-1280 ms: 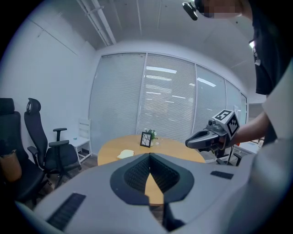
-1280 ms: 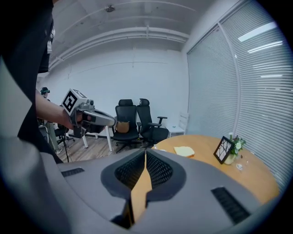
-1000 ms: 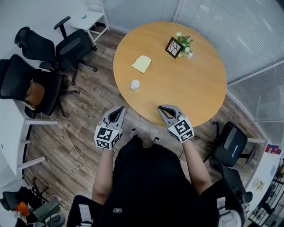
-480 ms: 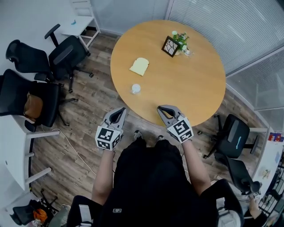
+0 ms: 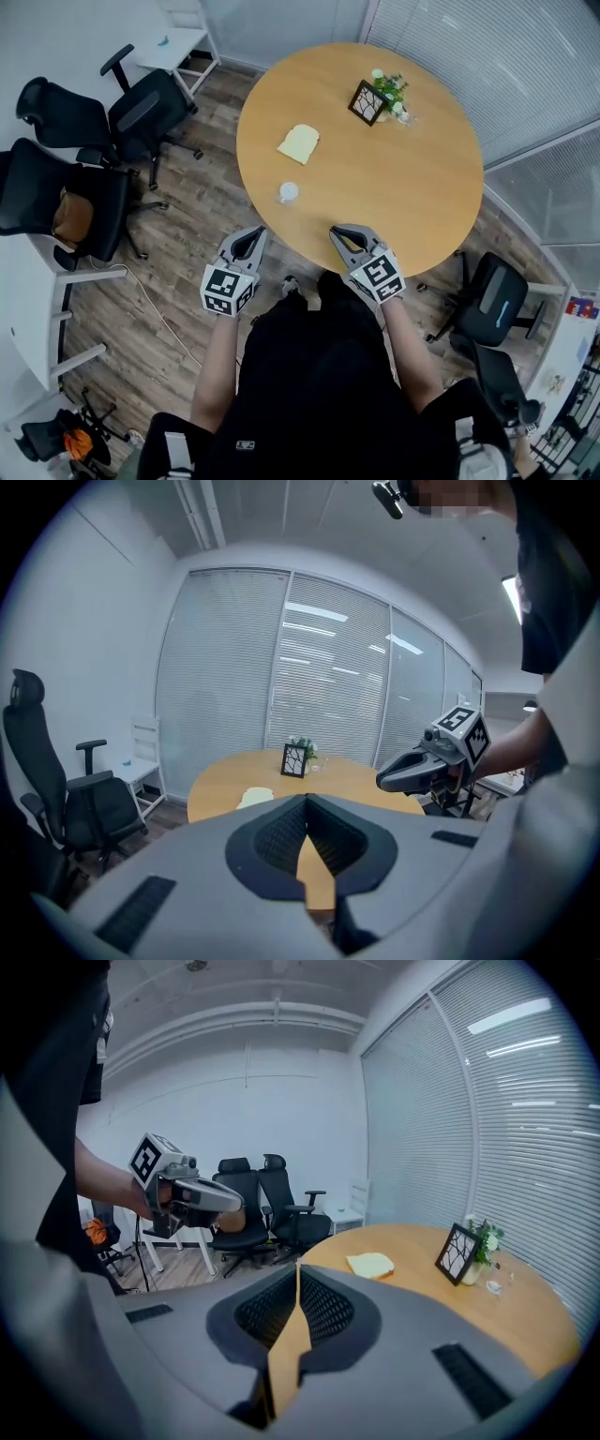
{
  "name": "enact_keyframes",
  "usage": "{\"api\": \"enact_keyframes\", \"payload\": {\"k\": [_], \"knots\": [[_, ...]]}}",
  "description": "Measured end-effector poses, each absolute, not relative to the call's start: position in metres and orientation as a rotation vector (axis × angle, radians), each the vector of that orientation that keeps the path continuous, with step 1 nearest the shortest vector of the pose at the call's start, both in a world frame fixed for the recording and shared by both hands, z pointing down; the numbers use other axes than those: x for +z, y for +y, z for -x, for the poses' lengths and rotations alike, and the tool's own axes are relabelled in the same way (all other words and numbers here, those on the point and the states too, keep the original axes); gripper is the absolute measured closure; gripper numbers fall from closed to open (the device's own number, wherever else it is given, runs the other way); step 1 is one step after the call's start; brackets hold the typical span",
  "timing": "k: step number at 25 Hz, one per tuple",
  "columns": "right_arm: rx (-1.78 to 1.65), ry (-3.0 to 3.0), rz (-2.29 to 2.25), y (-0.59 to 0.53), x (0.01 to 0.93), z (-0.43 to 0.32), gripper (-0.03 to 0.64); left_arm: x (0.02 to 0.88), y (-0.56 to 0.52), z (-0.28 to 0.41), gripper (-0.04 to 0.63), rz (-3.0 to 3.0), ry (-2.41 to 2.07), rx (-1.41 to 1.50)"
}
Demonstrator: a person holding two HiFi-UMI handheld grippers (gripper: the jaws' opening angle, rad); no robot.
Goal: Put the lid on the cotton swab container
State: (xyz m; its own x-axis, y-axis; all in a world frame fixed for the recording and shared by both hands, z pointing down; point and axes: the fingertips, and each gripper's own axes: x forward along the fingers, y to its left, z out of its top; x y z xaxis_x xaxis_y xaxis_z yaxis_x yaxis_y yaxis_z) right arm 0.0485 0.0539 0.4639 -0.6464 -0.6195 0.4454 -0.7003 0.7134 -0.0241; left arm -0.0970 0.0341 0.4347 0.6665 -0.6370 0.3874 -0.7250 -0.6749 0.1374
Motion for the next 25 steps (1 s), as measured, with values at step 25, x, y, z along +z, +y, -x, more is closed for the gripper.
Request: {"api": "enact_keyframes", "payload": {"k": [25], "knots": [[0.231,-2.560,-0.490,-0.007,0.511,-0.064,0.610,0.495,0.009,0.055,0.589,-2.302,-1.397,0.421]]}}
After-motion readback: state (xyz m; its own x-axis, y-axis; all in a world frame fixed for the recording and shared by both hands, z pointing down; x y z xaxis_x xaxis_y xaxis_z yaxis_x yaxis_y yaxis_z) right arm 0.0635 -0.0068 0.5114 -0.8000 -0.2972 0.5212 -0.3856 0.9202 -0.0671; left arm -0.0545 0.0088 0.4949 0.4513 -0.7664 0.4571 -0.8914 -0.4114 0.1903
